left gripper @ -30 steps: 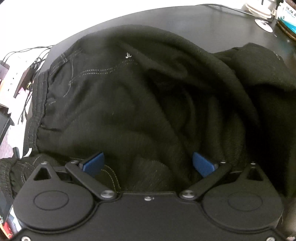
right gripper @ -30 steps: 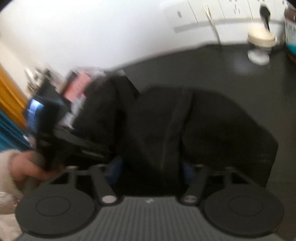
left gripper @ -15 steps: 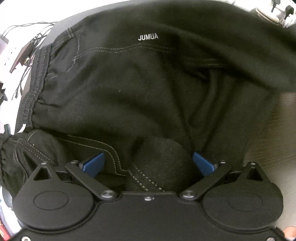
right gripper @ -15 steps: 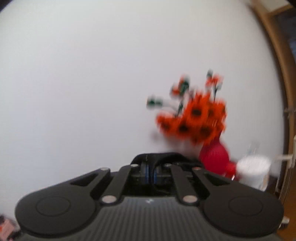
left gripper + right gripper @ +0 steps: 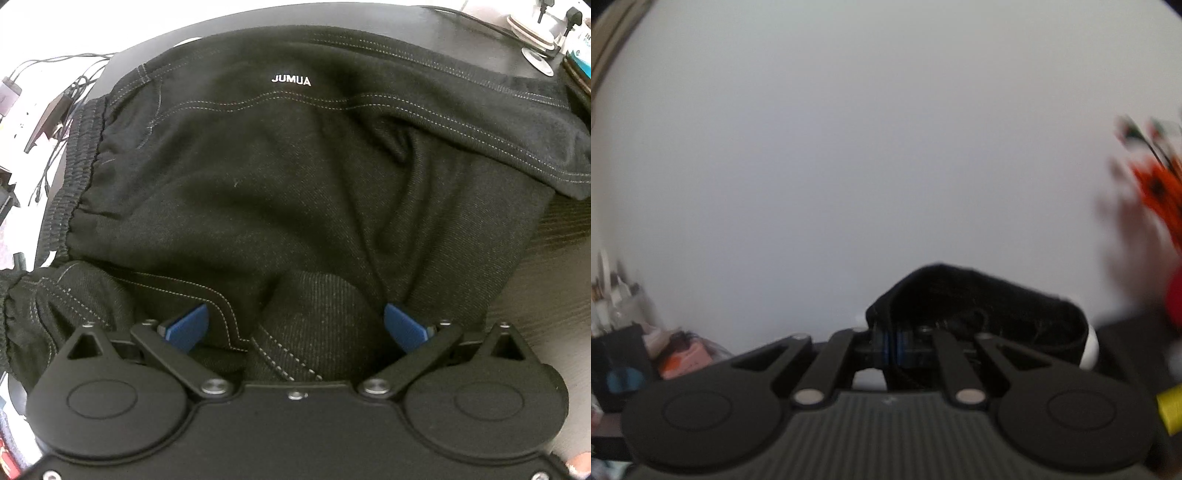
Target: Fold clothes
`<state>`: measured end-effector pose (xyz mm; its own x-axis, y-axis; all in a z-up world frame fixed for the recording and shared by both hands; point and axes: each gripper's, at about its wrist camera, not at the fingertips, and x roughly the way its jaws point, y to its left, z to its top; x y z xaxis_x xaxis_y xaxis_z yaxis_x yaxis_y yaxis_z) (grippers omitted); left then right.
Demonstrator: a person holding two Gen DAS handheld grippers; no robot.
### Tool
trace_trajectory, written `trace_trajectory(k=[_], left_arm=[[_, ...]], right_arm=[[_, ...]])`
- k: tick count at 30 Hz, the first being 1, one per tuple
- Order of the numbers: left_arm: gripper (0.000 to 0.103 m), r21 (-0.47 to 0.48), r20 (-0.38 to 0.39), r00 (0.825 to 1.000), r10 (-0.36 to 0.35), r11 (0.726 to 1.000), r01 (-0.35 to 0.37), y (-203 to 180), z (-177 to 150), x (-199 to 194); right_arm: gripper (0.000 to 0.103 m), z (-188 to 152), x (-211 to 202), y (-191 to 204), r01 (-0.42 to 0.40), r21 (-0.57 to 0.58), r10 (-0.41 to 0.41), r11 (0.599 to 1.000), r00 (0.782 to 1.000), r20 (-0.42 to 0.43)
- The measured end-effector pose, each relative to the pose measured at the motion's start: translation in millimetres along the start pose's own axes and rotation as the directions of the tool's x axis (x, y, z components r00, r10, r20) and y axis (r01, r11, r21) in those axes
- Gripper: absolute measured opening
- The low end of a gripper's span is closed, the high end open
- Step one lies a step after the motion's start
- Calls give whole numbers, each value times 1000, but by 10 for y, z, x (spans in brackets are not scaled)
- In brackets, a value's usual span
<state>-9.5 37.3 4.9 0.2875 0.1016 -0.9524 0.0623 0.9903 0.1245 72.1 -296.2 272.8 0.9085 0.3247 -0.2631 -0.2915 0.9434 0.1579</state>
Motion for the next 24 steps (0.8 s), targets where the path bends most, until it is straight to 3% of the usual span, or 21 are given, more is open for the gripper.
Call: trace_trajectory(k=[2, 4, 6, 9, 10, 11, 12, 13, 16, 19, 21, 24], left_arm=[[103, -8, 2, 1000, 3, 1000, -3, -4, -9, -1], [103, -21, 2, 1000, 2, 1000, -2, 5, -18, 5], [103, -30, 2, 1000, 2, 1000, -2, 6, -27, 4], [103, -32, 2, 1000, 1, 999, -1, -12, -42, -18], [103, -34, 1, 1000, 1, 999, -1, -13, -42, -20], [103, -36, 1, 1000, 0, 999, 0, -6, -41, -15], [103, -37, 0, 1000, -2, 999, 2, 1, -39, -10], [103, -39, 1, 1000, -4, 999, 4, 5, -44, -10], [103, -49, -1, 1000, -12, 999, 12, 47, -38, 15], [103, -58, -5, 1000, -15, 998, 15, 55, -39, 18], [103, -59, -5, 1000, -16, 998, 15, 53, -39, 17], [103, -55, -3, 1000, -16, 998, 16, 44, -41, 12]], right_arm=[[5, 164, 134, 89, -5, 5, 5, 1000, 994, 106], [5, 270, 232, 154, -26, 17, 21, 1000, 972, 232], [5, 295, 417, 188, -69, 31, 59, 997, 970, 236], [8, 96, 905, 234, -128, 27, 128, 991, 992, -8], [18, -26, 1071, 265, -125, 1, 125, 992, 986, -111], [42, -148, 1237, 296, -126, -25, 118, 992, 970, -212], [52, -275, 1383, 324, -125, -57, 102, 991, 948, -300], [59, -425, 1419, 332, -107, -123, 62, 987, 944, -326], [61, -740, 1348, 158, -72, -203, -1, 977, 941, -338], [61, -916, 1166, -179, -40, -119, -10, 992, 918, -396], [61, -1127, 994, -355, -32, -64, -1, 997, 892, -452], [62, -1546, 836, -442, -37, -81, -13, 996, 841, -541]])
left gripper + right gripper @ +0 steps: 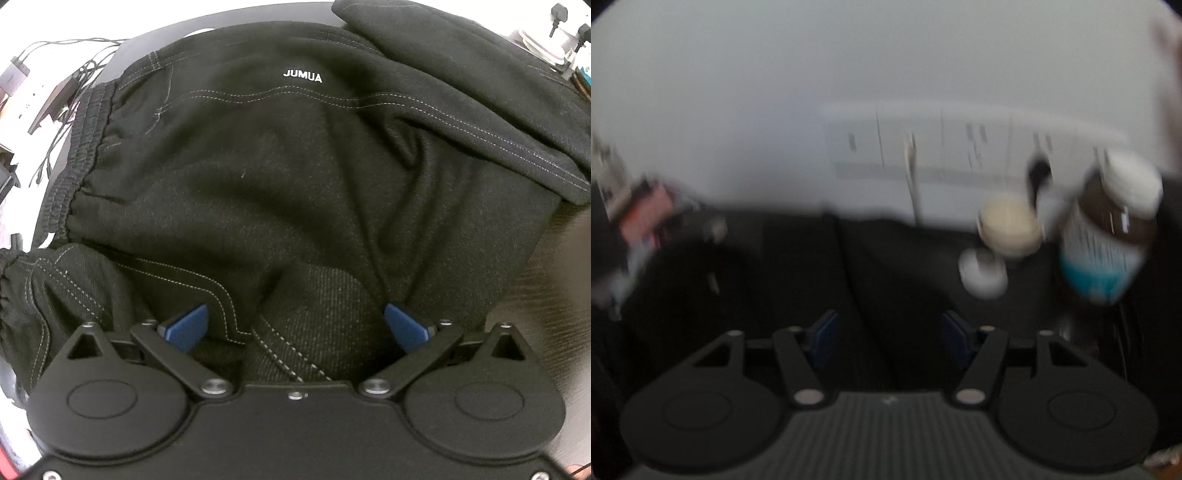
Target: Fold clothes
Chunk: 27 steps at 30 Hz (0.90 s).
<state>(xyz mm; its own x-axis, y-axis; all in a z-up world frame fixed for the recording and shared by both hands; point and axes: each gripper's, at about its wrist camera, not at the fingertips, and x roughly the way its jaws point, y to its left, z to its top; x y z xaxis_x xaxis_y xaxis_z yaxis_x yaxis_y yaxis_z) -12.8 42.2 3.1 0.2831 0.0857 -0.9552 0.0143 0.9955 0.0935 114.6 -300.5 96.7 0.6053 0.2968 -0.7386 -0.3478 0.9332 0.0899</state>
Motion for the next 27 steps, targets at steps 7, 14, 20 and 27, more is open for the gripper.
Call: trace_trajectory(k=[7, 14, 20, 27], left_arm=[[103, 1, -1, 1000, 3, 1000, -3, -5, 0, 2], [103, 10, 2, 1000, 7, 1000, -7, -7, -10, 0], [103, 5, -2, 1000, 15, 1000, -15, -30, -2, -8], [103, 7, -7, 1000, 16, 1000, -16, -46, 8, -13]], right_arm=[[94, -490, 291, 393, 37, -254, -47, 966, 998, -31], [15, -116, 321, 154, 115, -99, -121, 988, 991, -63], [11, 844, -43, 42, 33, 150, -72, 988, 963, 258], [70, 898, 185, 259, 155, 117, -185, 981, 931, 315]])
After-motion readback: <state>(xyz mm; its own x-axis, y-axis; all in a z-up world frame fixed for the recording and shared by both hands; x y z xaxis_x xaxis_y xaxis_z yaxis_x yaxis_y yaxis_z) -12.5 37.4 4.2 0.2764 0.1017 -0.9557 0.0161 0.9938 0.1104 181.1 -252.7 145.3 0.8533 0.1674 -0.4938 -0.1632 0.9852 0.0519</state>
